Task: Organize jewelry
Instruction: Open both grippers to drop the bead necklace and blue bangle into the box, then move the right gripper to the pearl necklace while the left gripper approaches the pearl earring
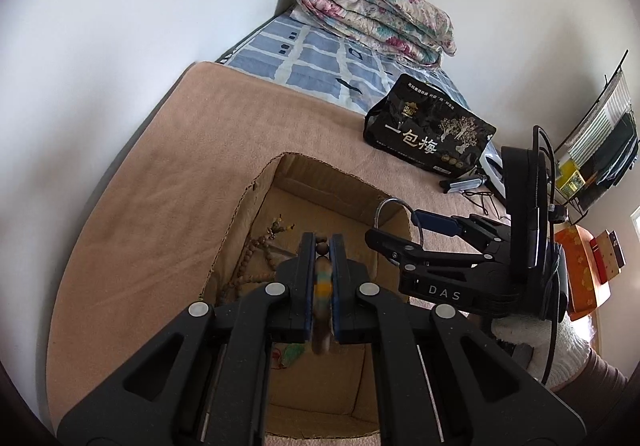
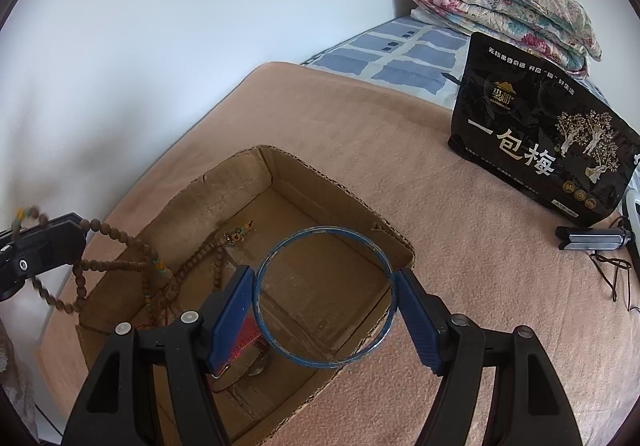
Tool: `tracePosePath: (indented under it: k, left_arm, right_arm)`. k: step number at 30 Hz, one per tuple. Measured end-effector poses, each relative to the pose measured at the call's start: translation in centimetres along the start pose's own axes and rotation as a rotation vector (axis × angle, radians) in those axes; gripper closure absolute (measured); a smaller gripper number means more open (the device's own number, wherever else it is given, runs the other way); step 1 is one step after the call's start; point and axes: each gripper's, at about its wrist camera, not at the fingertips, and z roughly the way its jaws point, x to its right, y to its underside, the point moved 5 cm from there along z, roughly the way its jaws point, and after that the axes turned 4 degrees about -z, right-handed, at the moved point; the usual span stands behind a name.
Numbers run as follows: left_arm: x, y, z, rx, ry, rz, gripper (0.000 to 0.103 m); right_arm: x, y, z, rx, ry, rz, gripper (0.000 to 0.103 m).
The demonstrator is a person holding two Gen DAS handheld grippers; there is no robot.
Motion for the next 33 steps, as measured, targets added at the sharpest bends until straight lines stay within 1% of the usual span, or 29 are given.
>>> tracePosePath:
  k: [4,5,6,7,16,21,22,24,28,31,33]
  left_arm:
    - [-0.2,0.1,-0.1,-0.007,-0.013,0.000,0.098]
    - [-0.2,0.1,0.0,-0.007,-0.017,-0.001,0.092]
    - [-0.3,0.1,-0.1,-0.008,-0.019,-0.001,0.081]
    - [-0.3,0.1,-0.2,-0.005,-0.019,-0.003,0.079]
    - [-0.2,0.4,-1.3,0.005,-0.030,-0.005,0.079]
    - [0.4,0.6,-2.3,0.015,-0.039,0.016,0.079]
    - [0.5,0.6,-2.5,0.017,-0.040,0.020,0.079]
    - [0.9,0.7,-3.0,0.021,-0.043,0.026,0.079]
    - [1.8,1.0,-3.9,0.030,-0.050,0.046,0.077]
    - [2.9,1.2,-4.6,0.043,-0.056,0.079,0.070]
    - [3.8,1.3,-5.0,0.055,-0.056,0.100,0.057]
  right_arm:
    - [-0.1,-0.1,0.0,0.002,-0.005,-0.003,0.028]
    - [-0.1,-0.1,-0.1,0.004,-0.001,-0.004,0.026]
    - [-0.1,-0.2,-0.2,0.006,0.000,-0.004,0.023]
    - [-0.1,-0.2,-0.3,0.009,0.000,-0.003,0.022]
    - [0.1,0.1,-2.2,0.028,0.006,0.004,0.022]
    - [0.4,0.5,-3.9,0.040,0.020,0.007,0.022]
    - [0.5,0.5,-4.3,0.044,0.023,0.007,0.021]
    - [0.8,0.7,-5.2,0.055,0.036,0.005,0.014]
    - [1.6,1.4,-7.4,0.083,0.074,0.013,0.011]
    - [2.5,2.3,-9.0,0.096,0.099,0.033,0.007]
    - [3.2,3.1,-10.1,0.104,0.116,0.047,0.002]
